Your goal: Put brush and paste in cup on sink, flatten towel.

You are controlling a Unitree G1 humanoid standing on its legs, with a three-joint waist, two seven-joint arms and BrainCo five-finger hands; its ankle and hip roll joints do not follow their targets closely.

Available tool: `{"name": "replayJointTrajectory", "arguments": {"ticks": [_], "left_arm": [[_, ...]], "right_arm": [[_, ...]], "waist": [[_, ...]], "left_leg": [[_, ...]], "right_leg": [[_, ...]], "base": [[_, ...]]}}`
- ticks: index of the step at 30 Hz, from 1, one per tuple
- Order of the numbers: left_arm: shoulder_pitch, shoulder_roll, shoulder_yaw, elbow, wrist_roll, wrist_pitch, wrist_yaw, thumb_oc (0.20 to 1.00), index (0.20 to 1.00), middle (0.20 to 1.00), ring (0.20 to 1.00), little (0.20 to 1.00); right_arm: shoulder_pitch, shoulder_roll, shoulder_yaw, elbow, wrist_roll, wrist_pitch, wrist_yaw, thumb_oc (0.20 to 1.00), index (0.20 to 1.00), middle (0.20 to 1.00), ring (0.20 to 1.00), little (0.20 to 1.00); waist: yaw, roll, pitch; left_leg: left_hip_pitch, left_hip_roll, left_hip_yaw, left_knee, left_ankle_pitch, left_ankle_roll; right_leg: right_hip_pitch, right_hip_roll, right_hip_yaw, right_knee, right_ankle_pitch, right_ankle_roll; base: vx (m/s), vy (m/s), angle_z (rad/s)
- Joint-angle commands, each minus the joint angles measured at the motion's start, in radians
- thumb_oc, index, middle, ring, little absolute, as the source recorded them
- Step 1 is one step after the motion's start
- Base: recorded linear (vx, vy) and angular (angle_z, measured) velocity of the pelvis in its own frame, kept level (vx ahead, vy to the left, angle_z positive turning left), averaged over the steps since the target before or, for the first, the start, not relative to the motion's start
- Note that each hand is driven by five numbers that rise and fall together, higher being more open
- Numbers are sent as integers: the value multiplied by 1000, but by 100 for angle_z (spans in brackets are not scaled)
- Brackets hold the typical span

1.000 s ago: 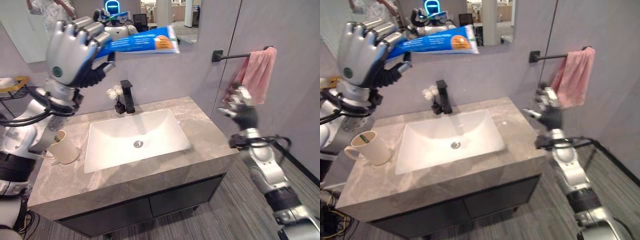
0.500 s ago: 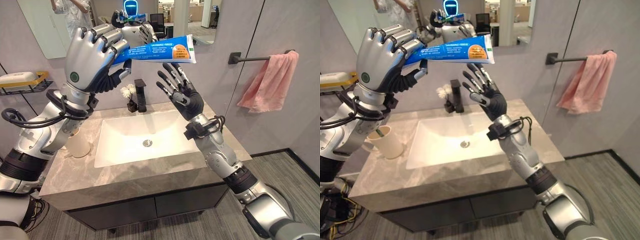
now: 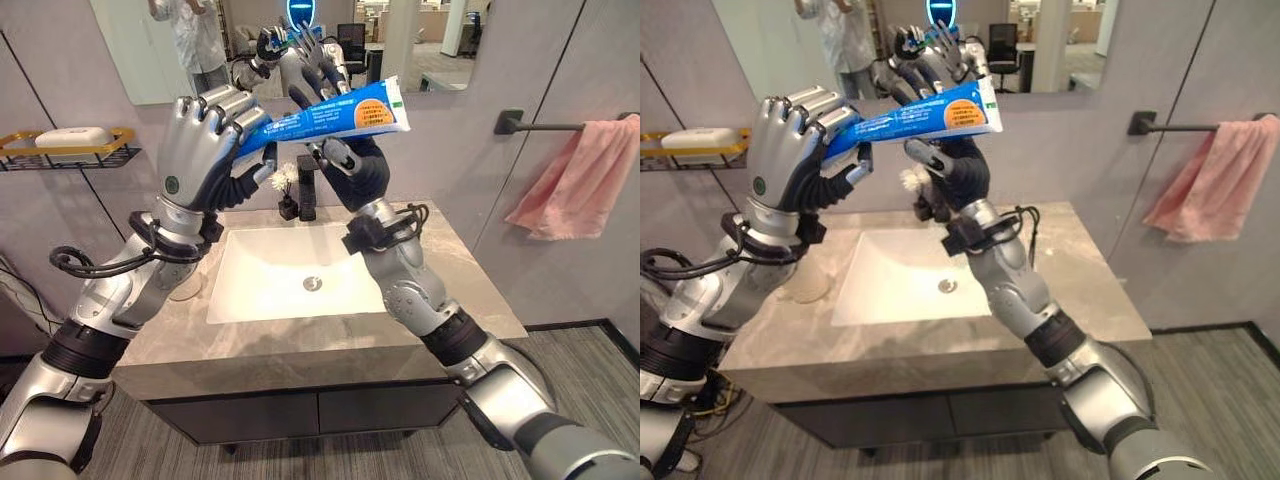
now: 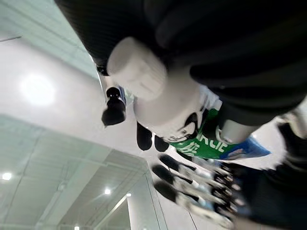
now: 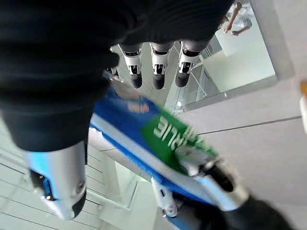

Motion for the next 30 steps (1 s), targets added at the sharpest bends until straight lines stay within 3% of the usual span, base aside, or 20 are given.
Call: {"name": "replayJointTrajectory", "arguments": {"ticks": [1,6,7,8,9,14,17,21,26,29,30], "left_arm": [[-57,67,9,-14,-68,3,25,200,200,200,200,200],[-50,33,-6,-13,-93,-1,17,200,200,200,200,200],[-34,18,-7,-20,-98,-7,10,200,200,200,200,200],[-28,14,-7,-21,-100,-9,9,200,200,200,200,200],[-19,10,-5,-21,-102,-9,8,200,200,200,200,200],[24,-24,6,-27,-129,-15,1,200,200,200,200,200],[58,-54,6,-29,-147,-18,-3,200,200,200,200,200],[76,-74,5,-32,-157,-19,-5,200,200,200,200,200],[100,-92,6,-36,-174,-23,-7,200,200,200,200,200],[106,-98,3,-32,-179,-24,-6,200,200,200,200,200],[110,-104,0,-28,-184,-23,-7,200,200,200,200,200]], "right_arm": [[-134,24,-42,28,-16,-81,-23,1000,1000,1000,1000,1000],[-122,70,-42,17,-8,-91,-35,1000,1000,1000,1000,1000],[-109,83,-42,7,2,-91,-34,736,736,736,736,736],[-106,89,-43,5,9,-92,-34,583,583,583,583,583],[-102,92,-47,3,12,-96,-35,567,567,567,567,567],[-83,107,-67,-7,21,-114,-51,595,595,595,595,595],[-66,128,-77,-18,24,-126,-66,793,793,793,793,793],[-56,139,-78,-31,24,-132,-70,821,821,821,821,821],[-51,141,-83,-43,11,-139,-82,796,796,796,796,796],[-48,145,-82,-44,10,-143,-86,589,589,589,589,589],[-49,151,-83,-45,11,-145,-90,388,388,388,388,388]], "waist": [[10,-75,-9],[18,-81,-8],[18,-82,-7],[18,-83,-7],[19,-83,-8],[21,-84,-7],[23,-82,-7],[24,-81,-7],[24,-77,-5],[25,-76,-6],[25,-75,-5]], "left_leg": [[0,-34,-38,5,-14,24],[-4,-36,-44,5,-14,27],[-4,-37,-42,5,-15,28],[-3,-37,-42,5,-15,28],[-3,-37,-41,5,-15,28],[-2,-37,-39,5,-16,29],[-1,-37,-38,5,-17,30],[0,-37,-38,5,-19,32],[2,-37,-40,5,-19,33],[3,-36,-40,5,-19,33],[5,-36,-41,5,-20,34]], "right_leg": [[20,-77,41,-2,40,70],[20,-80,34,-1,40,69],[19,-80,34,-1,40,69],[19,-80,34,-1,41,69],[19,-80,34,-2,41,69],[20,-81,33,-1,41,69],[19,-81,34,-1,40,68],[20,-81,33,-1,39,67],[22,-81,33,0,39,67],[22,-81,32,1,38,66],[23,-80,32,1,37,65]], "base": [[-3,10,3],[0,9,12],[0,0,0],[0,0,0],[0,0,0],[0,0,0],[0,0,0],[0,0,0],[0,0,0],[0,0,0],[0,0,0]]}}
